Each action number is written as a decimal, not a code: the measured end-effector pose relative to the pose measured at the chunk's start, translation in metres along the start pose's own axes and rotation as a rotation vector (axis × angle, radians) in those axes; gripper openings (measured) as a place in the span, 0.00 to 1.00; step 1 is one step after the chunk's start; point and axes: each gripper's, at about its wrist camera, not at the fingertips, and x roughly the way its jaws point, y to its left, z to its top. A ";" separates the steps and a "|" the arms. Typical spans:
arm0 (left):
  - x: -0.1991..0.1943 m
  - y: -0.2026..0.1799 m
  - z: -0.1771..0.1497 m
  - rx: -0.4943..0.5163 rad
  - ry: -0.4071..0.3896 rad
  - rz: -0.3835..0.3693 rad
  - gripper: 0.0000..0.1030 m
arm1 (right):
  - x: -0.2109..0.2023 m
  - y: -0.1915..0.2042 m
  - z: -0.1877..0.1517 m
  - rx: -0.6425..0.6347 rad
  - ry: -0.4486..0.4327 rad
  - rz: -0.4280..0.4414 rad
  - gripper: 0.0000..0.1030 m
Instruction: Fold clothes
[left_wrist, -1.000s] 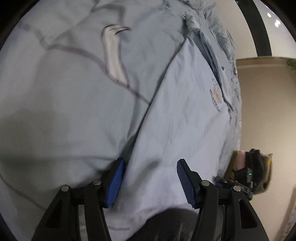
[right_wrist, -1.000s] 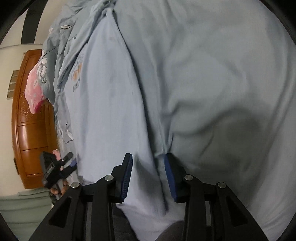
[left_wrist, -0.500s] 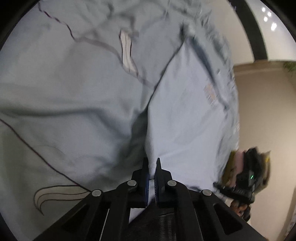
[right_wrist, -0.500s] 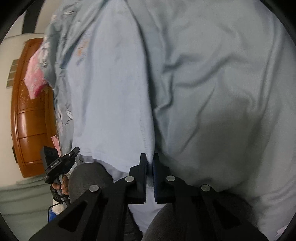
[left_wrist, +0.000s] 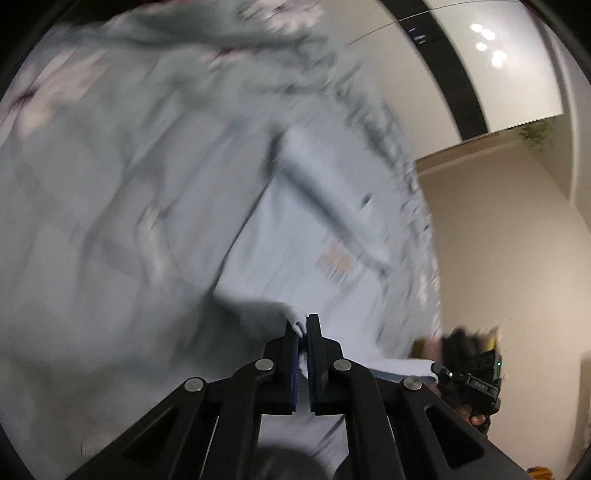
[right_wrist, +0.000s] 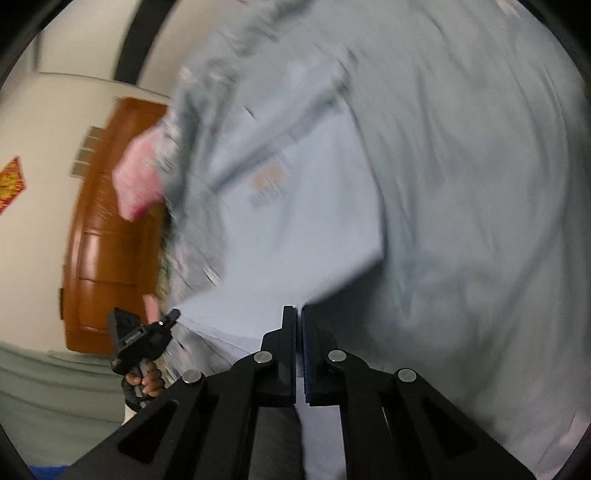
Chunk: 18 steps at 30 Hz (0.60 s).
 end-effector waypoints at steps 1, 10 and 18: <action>0.004 -0.007 0.019 0.001 -0.014 -0.014 0.04 | -0.003 0.005 0.019 -0.002 -0.034 0.026 0.02; 0.102 -0.046 0.174 0.034 -0.046 0.031 0.04 | 0.038 0.004 0.175 0.081 -0.187 0.015 0.02; 0.198 0.006 0.225 -0.105 -0.019 0.105 0.04 | 0.067 -0.068 0.256 0.251 -0.232 -0.035 0.02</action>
